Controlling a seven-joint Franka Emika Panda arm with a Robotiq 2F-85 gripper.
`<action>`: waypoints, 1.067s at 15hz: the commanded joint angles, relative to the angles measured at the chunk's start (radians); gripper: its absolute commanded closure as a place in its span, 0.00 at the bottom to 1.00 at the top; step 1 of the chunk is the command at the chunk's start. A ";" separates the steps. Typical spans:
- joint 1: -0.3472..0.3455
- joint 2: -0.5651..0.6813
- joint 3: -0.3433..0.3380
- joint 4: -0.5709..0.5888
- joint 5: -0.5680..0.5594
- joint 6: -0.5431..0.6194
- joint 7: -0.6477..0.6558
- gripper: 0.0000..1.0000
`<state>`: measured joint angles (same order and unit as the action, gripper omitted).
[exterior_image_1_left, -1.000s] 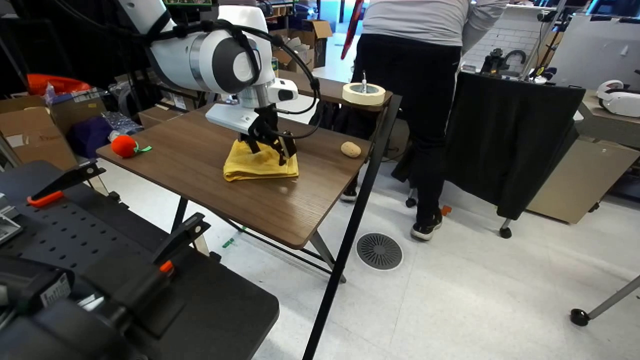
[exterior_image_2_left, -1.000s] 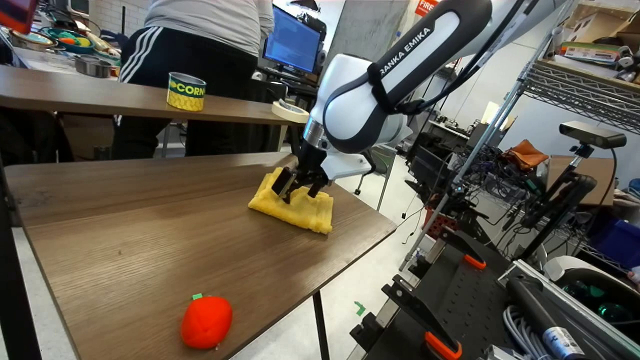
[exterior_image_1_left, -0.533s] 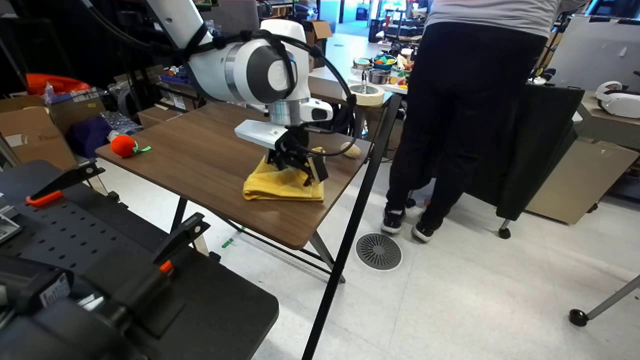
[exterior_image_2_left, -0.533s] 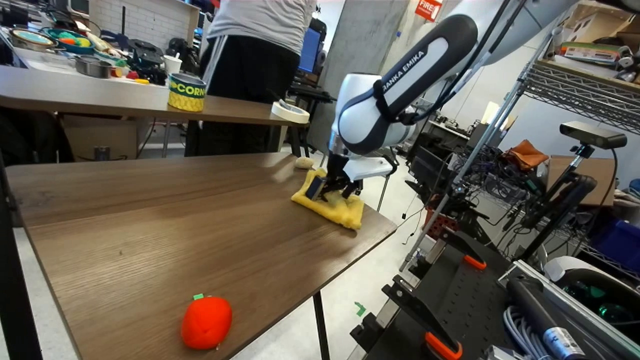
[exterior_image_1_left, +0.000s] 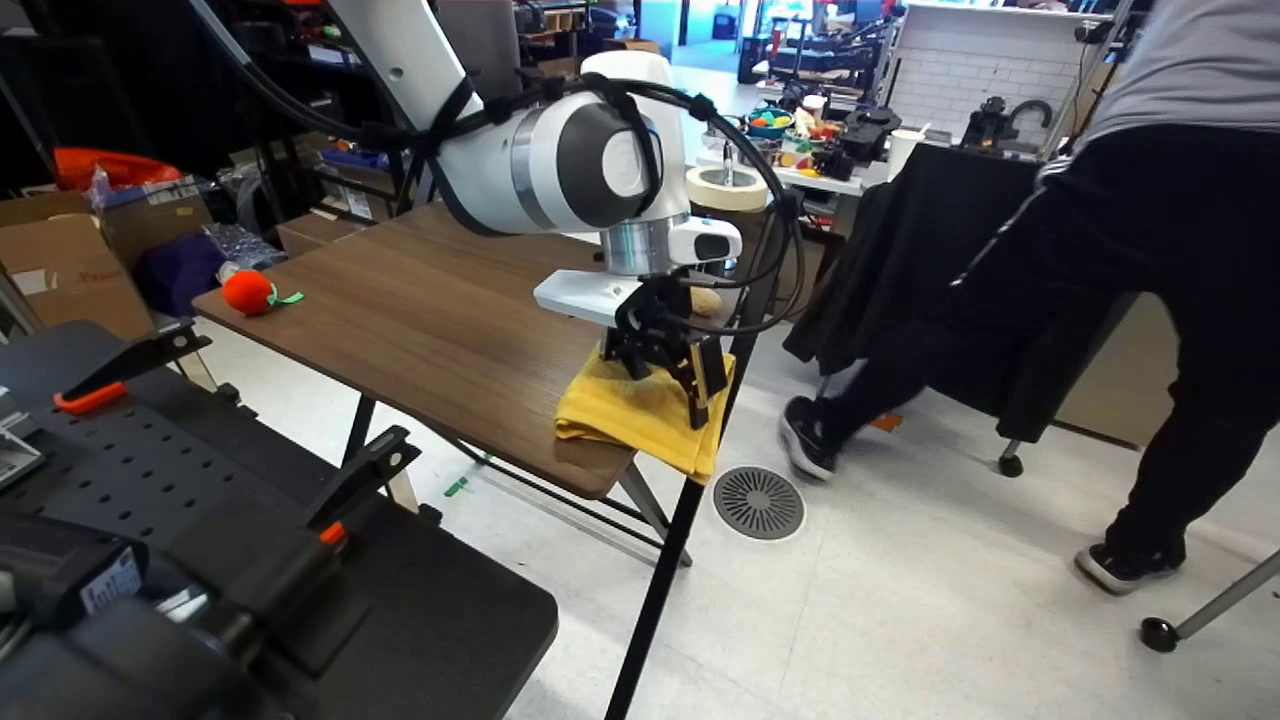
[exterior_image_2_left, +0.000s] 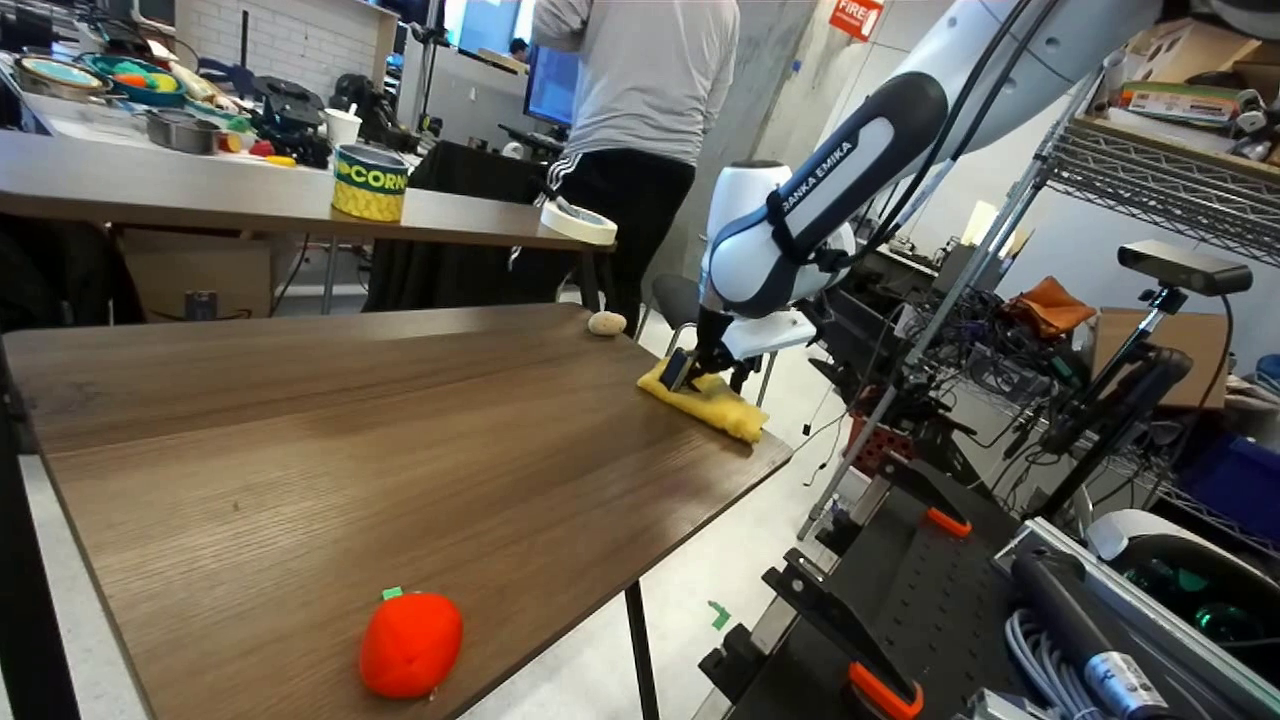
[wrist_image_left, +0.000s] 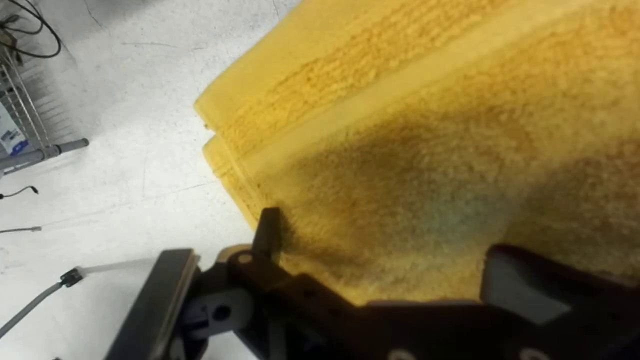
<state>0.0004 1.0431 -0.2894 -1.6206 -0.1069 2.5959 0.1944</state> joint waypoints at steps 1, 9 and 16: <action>0.005 0.051 0.061 -0.032 -0.042 0.117 -0.066 0.00; 0.123 -0.056 0.005 -0.258 -0.176 0.420 -0.140 0.00; -0.018 -0.131 0.266 -0.334 -0.169 0.422 -0.394 0.00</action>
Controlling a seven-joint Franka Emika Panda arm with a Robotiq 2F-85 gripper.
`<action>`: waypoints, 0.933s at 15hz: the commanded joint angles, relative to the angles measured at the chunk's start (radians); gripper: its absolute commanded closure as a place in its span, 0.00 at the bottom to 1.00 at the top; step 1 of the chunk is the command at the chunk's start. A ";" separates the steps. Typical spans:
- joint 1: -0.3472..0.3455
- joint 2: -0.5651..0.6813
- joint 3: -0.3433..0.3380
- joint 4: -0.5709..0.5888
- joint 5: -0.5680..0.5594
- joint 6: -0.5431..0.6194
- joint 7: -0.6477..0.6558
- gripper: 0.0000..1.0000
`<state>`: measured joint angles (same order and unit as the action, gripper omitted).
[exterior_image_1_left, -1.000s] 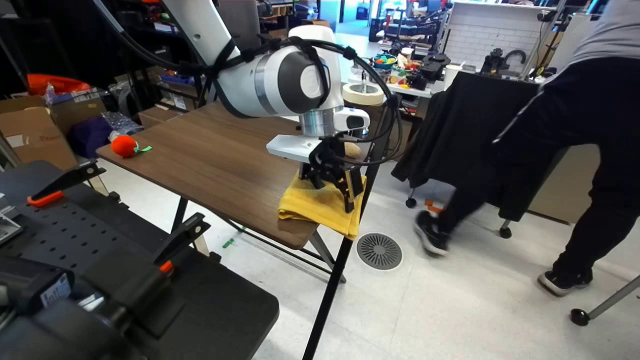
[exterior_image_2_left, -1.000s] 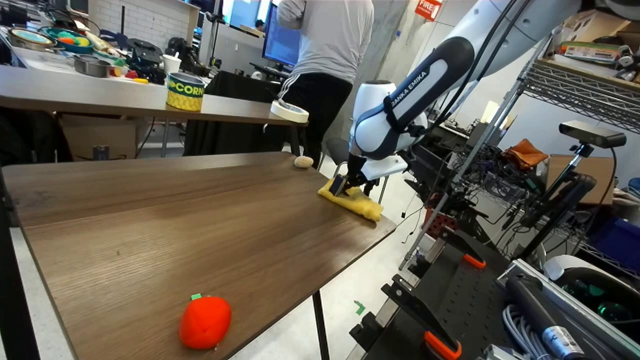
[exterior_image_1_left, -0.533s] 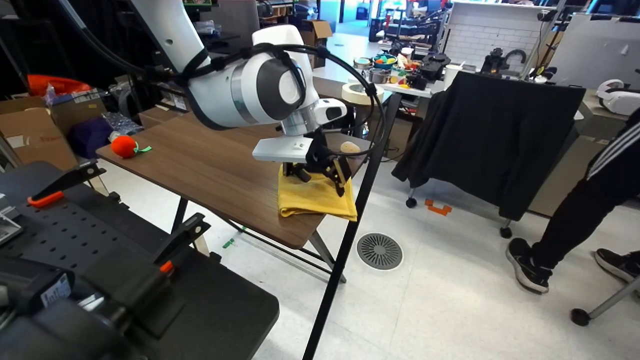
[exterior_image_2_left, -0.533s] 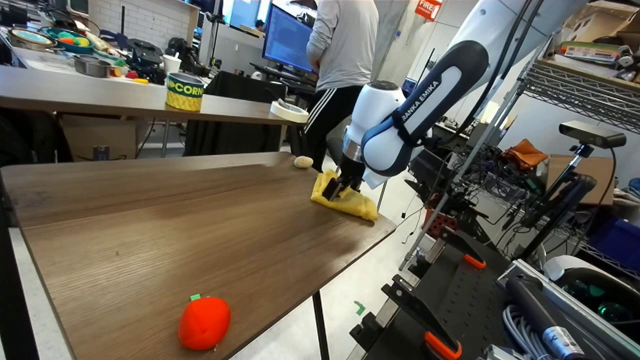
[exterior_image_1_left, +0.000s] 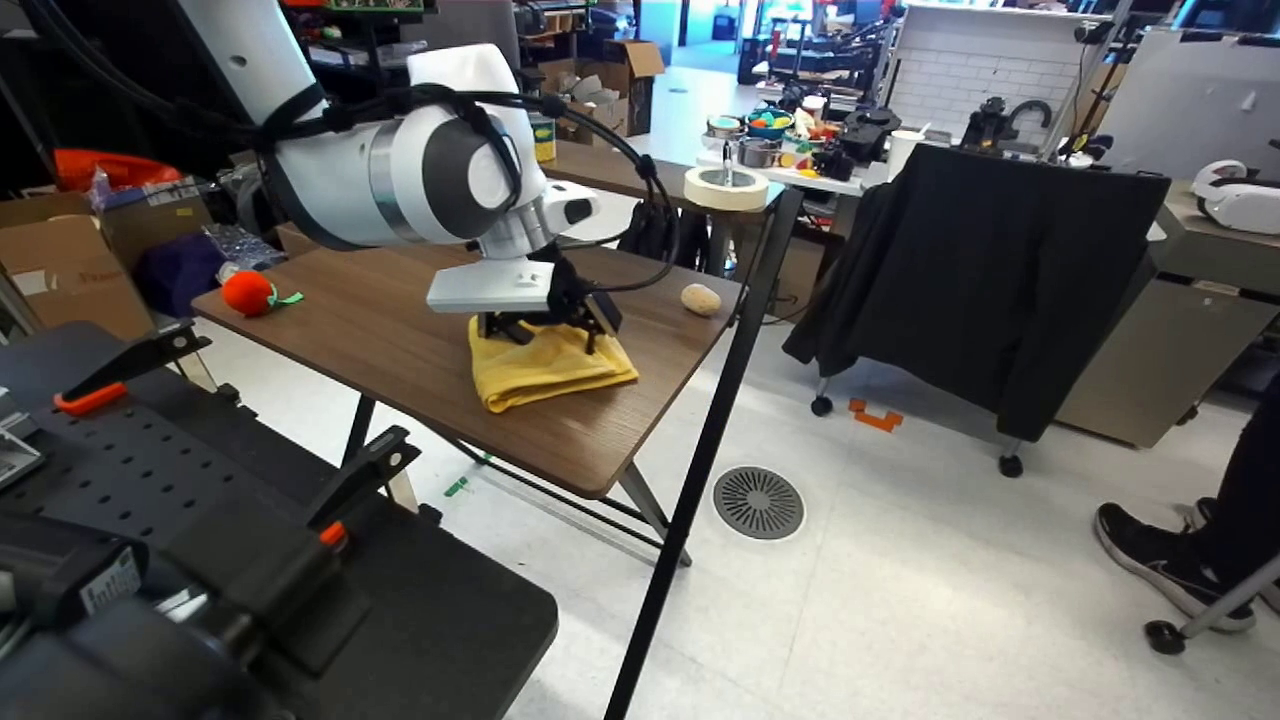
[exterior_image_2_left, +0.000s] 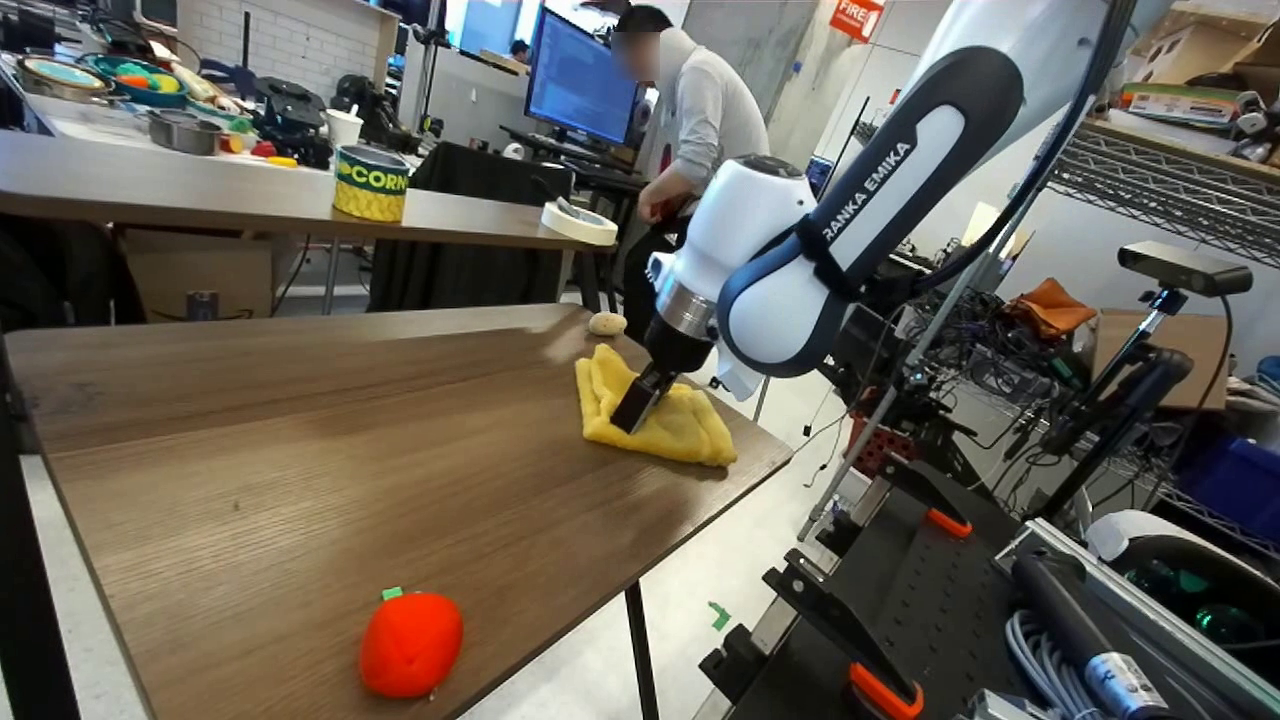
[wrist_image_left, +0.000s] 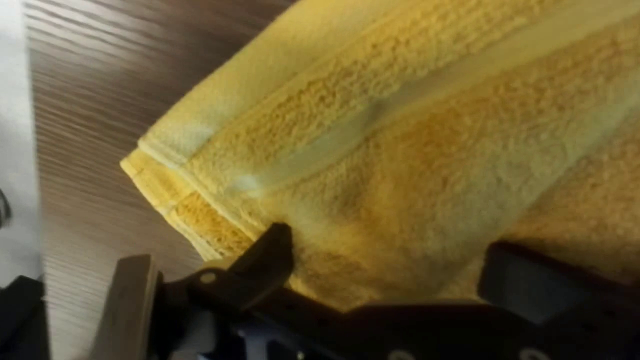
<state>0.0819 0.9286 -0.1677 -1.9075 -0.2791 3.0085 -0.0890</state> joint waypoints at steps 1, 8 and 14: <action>-0.143 -0.016 0.201 -0.039 0.010 -0.022 -0.152 0.00; -0.202 0.068 0.177 0.110 0.083 -0.327 -0.157 0.00; -0.152 0.116 -0.005 0.165 0.080 -0.350 0.028 0.00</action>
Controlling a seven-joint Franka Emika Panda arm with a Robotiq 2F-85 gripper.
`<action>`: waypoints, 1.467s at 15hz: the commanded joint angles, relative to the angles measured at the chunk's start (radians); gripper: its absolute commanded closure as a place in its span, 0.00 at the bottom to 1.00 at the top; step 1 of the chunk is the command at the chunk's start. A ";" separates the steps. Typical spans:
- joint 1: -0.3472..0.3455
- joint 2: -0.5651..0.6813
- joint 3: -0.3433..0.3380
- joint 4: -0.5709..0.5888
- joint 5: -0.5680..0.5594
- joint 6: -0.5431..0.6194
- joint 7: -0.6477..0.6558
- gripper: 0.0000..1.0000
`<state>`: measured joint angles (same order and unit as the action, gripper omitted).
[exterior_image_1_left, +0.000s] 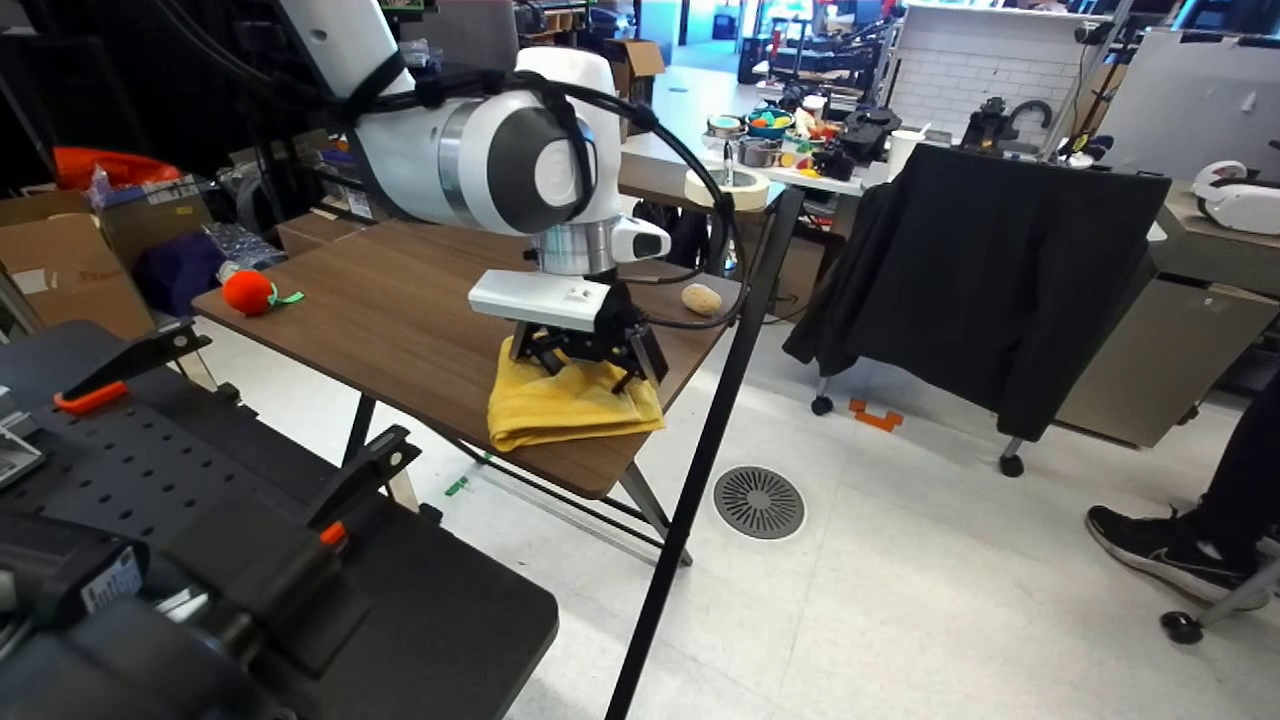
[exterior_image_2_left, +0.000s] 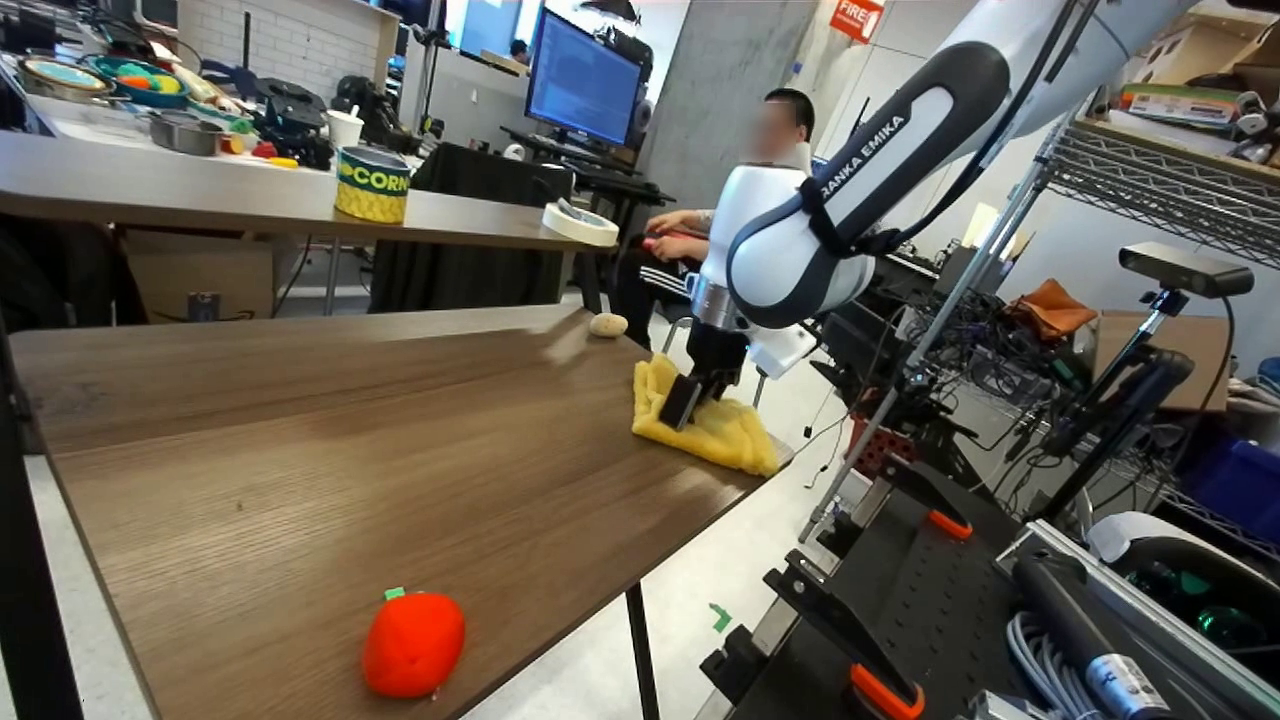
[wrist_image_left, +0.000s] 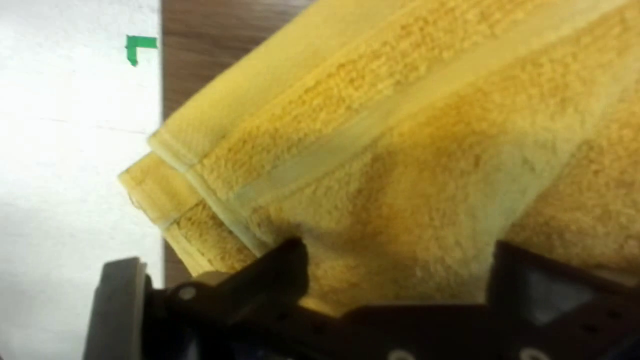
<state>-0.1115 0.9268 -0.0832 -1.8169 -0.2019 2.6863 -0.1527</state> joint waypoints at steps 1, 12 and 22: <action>0.058 0.123 -0.106 0.085 0.003 -0.057 0.127 0.00; 0.263 0.065 -0.045 0.002 -0.155 0.102 0.101 0.00; 0.479 0.013 -0.036 -0.021 -0.208 0.179 0.089 0.00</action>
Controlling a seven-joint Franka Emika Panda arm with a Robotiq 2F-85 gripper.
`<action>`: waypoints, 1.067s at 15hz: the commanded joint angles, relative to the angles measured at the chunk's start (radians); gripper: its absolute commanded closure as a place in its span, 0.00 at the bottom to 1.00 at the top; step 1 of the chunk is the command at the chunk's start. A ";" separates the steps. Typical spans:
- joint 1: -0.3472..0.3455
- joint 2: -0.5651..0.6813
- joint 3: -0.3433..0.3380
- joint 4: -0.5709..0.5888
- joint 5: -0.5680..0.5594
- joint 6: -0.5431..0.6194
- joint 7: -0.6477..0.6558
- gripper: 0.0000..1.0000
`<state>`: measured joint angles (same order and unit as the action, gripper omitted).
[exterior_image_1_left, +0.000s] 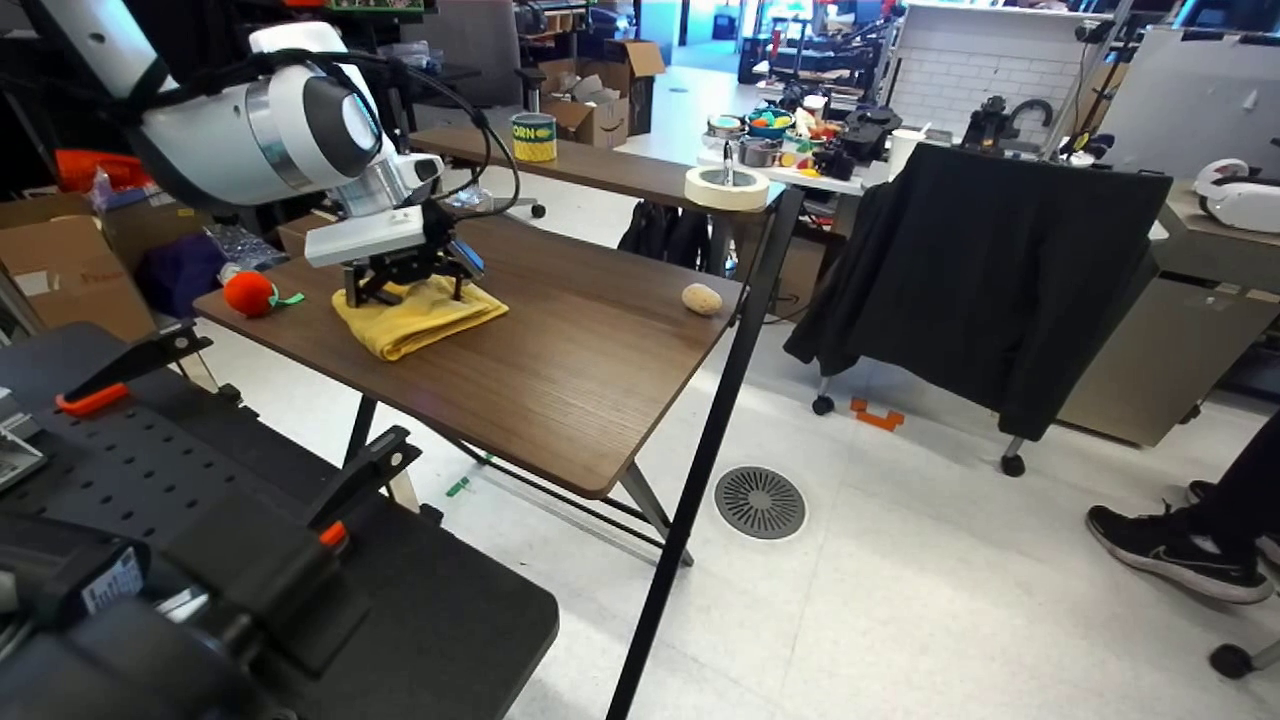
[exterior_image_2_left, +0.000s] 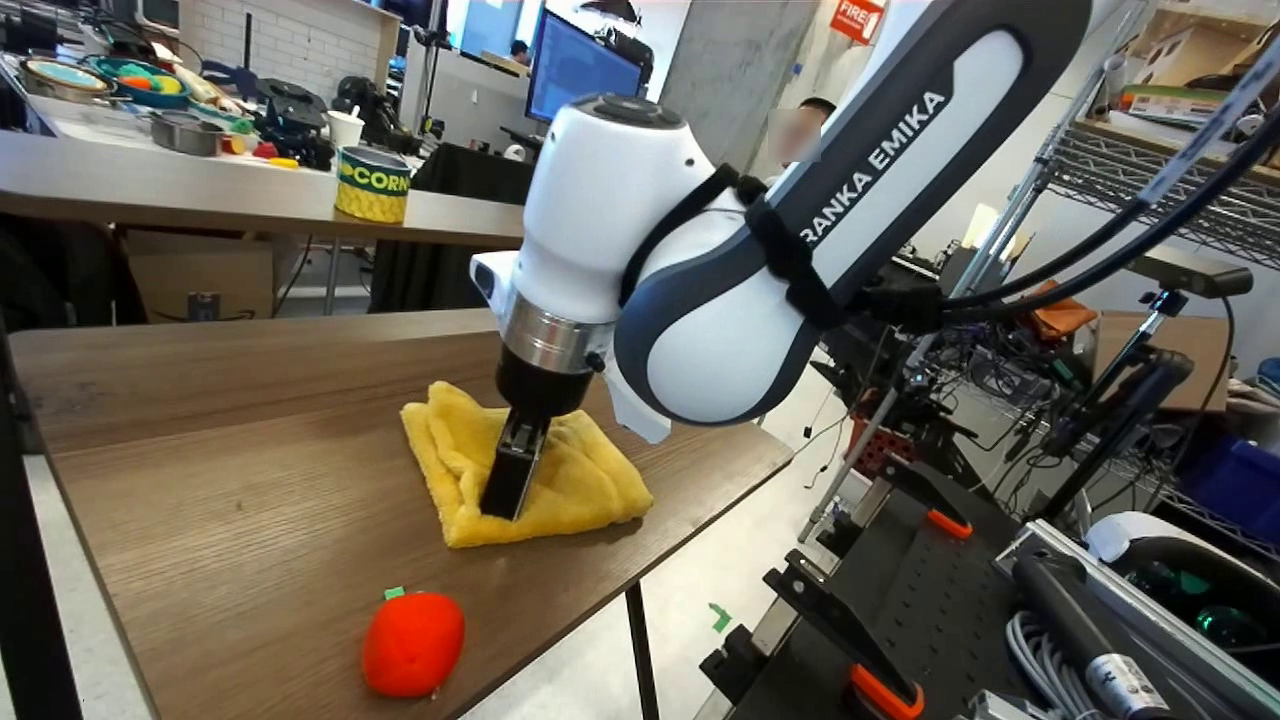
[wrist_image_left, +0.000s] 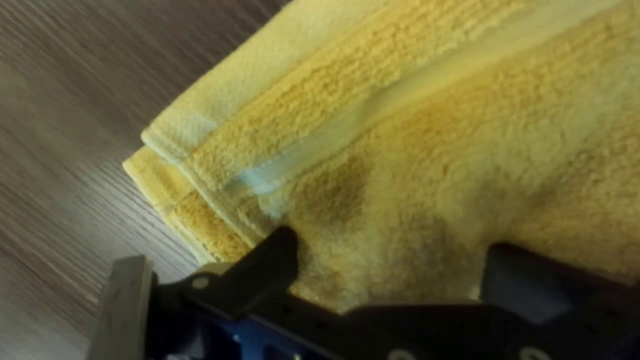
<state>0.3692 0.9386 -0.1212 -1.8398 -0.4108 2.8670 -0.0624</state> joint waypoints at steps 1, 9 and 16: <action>0.003 0.001 0.001 0.002 0.000 -0.002 -0.001 0.00; -0.328 -0.081 0.261 -0.018 0.163 -0.094 -0.242 0.00; -0.358 -0.187 0.286 -0.116 0.165 0.011 -0.248 0.00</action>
<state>0.0240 0.8022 0.1332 -1.8960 -0.2683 2.8575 -0.2846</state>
